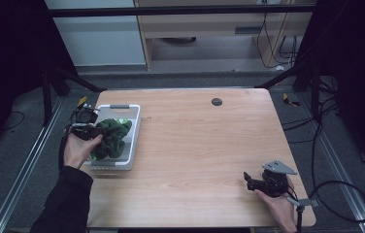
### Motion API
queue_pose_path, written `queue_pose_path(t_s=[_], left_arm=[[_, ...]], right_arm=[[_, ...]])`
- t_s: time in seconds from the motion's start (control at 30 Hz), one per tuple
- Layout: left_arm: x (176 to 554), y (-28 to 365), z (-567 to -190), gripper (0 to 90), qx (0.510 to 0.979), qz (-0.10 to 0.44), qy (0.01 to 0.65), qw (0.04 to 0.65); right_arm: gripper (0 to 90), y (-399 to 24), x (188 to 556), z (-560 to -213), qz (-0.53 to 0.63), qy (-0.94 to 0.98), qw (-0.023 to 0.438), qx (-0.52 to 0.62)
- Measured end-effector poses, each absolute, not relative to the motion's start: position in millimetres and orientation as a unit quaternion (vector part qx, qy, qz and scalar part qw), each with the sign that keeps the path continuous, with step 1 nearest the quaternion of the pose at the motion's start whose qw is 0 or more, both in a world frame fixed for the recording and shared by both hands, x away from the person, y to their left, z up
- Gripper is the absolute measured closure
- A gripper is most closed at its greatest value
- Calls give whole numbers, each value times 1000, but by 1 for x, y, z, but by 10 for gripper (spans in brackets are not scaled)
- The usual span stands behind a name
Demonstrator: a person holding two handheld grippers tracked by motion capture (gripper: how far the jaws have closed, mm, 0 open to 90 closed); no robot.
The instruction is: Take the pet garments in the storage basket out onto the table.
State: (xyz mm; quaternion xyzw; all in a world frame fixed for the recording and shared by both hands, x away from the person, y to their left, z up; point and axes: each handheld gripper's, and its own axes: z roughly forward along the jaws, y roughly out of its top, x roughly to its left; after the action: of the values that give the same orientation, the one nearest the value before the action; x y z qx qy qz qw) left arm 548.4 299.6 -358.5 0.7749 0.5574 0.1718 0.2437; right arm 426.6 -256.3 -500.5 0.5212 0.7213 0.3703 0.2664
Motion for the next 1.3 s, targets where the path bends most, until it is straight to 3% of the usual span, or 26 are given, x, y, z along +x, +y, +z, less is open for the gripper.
queue_pose_path(t_s=[0.7, 1.3], left_arm=[[522, 297, -320, 755, 793, 189, 502, 288], [505, 258, -295, 755, 832, 187, 425, 304]], right_arm=[[122, -256, 427, -501, 370, 721, 271, 519], [118, -257, 426, -499, 378, 714, 279, 519]])
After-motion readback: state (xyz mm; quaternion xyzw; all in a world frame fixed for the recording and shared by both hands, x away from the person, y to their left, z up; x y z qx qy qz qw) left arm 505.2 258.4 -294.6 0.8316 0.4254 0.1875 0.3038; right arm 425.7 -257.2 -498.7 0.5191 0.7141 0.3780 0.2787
